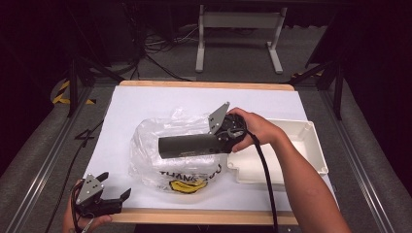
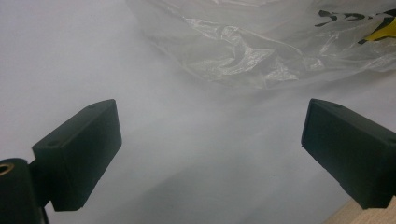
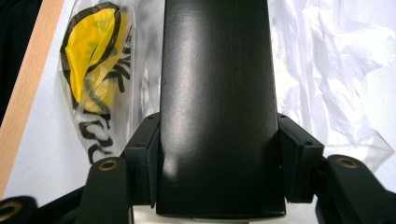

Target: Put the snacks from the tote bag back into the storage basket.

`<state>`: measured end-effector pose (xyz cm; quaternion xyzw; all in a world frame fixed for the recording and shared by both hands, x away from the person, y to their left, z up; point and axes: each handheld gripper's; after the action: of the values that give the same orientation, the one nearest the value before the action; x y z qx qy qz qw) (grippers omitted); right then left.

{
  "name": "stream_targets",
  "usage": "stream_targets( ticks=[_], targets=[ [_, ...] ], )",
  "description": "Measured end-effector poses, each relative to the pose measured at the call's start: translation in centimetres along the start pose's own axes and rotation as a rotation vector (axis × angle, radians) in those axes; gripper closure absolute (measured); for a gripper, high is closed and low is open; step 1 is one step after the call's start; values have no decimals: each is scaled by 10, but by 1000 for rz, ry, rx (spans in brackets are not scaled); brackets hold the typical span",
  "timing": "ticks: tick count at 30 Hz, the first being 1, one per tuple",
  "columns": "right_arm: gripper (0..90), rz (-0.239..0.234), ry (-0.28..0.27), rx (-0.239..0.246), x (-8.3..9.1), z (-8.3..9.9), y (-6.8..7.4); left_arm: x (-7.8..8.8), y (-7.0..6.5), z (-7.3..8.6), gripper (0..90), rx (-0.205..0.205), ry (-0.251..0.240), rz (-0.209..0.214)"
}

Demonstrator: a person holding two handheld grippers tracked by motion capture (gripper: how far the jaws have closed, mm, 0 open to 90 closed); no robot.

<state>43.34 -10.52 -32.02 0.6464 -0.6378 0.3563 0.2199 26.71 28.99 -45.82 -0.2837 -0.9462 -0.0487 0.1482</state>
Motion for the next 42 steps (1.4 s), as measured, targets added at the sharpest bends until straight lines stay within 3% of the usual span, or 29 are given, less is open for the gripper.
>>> stream_targets(
  ticks=[4,18,24,29,33,42],
  targets=[
    [428,2,18,11,10,2,1,0,0,0,58,3,-1,-1],
    [428,35,-6,-8,44,21,10,-1,0,0,59,4,0,1],
    [428,67,-16,-26,68,37,14,-2,0,0,58,4,4,1],
    [428,89,9,-33,81,47,19,-5,0,-2,58,-5,-1,2],
    [428,88,-6,-42,87,54,24,-7,0,-4,58,-7,-8,7],
    [428,150,-4,-82,110,79,33,-13,2,-7,58,-7,-24,23]
  ],
)
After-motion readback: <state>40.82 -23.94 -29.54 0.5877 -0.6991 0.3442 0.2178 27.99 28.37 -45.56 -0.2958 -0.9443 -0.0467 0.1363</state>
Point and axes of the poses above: each handheld gripper's, and its own axes: x roughly backward along the jaws, z roughly out of its underside, y roughly to its left, and after that the axes turned 14 degrees about -y, right-handed
